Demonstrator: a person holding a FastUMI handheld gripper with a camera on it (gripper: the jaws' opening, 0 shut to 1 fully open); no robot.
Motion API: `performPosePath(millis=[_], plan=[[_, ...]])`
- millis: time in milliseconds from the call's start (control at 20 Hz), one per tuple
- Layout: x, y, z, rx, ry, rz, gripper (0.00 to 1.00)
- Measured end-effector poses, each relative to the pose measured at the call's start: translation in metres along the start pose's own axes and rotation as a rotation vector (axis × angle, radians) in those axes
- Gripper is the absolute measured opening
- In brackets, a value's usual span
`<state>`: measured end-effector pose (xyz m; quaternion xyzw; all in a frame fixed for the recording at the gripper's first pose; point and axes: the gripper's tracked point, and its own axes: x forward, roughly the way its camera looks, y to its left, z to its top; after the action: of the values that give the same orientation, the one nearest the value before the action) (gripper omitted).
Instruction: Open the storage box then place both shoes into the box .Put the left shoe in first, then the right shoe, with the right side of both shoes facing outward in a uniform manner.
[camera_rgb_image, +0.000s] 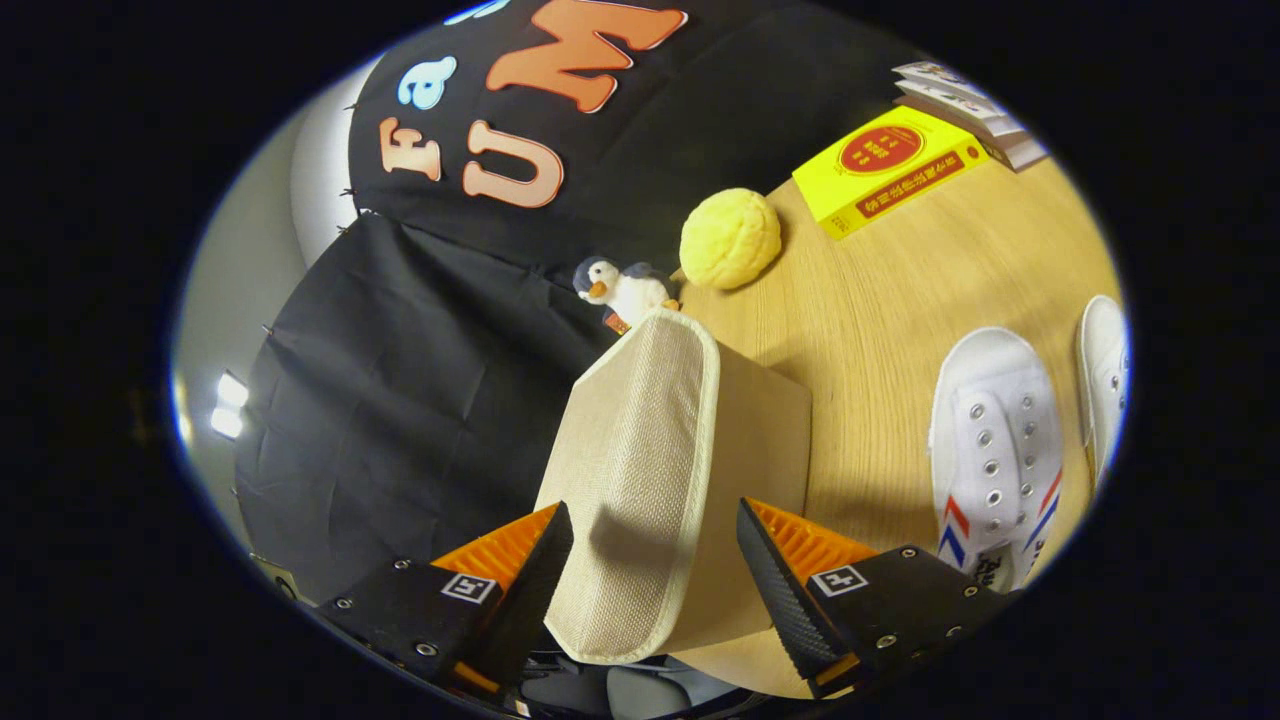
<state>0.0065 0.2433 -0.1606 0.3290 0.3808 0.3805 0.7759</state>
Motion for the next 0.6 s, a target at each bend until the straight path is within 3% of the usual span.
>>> performPosePath(millis=[300,500,600], plan=[[0.001,0.010,-0.013,0.130,0.048,0.080,0.96],[-0.016,0.015,-0.002,0.176,0.010,0.095,0.70],[-0.032,0.025,0.010,0.201,-0.025,0.119,0.45]])
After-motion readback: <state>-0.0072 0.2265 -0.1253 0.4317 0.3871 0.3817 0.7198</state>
